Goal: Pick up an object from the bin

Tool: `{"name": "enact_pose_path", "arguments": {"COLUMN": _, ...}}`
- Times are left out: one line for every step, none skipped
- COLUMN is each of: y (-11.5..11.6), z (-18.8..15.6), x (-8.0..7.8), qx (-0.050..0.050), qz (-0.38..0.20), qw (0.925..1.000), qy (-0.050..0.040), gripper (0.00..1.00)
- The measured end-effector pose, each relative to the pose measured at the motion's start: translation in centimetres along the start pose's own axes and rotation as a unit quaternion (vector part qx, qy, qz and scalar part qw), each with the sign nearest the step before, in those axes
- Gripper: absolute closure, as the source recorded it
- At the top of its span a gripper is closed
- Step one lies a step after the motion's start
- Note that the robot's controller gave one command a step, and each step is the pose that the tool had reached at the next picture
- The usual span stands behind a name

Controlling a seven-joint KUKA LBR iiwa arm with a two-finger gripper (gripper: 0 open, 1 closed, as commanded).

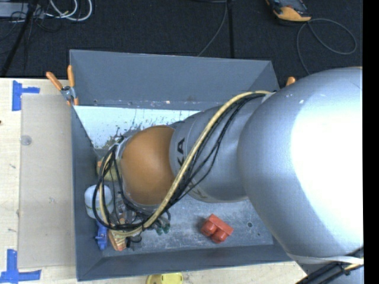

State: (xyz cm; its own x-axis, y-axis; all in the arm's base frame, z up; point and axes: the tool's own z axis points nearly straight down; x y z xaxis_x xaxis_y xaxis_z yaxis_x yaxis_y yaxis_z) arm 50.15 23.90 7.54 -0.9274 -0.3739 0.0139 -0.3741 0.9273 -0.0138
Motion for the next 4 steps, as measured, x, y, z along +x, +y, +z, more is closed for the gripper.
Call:
{"name": "enact_pose_path", "arguments": {"y": -0.2, "z": -6.9, "x": -0.5, "qx": -0.004, "qz": 0.069, "qw": 0.9976, "qy": -0.0013, "gripper": 1.00}}
{"name": "enact_pose_path", "arguments": {"y": -0.2, "z": -6.9, "x": -0.5, "qx": -0.004, "qz": 0.069, "qw": 0.9976, "qy": -0.0012, "gripper": 1.00}}
{"name": "enact_pose_path", "arguments": {"y": -1.7, "z": -14.5, "x": -0.3, "qx": -0.004, "qz": 0.072, "qw": 0.9974, "qy": -0.0009, "gripper": 1.00}}
{"name": "enact_pose_path", "arguments": {"y": -1.7, "z": -14.5, "x": -0.3, "qx": -0.004, "qz": 0.073, "qw": 0.9974, "qy": -0.0008, "gripper": 1.00}}
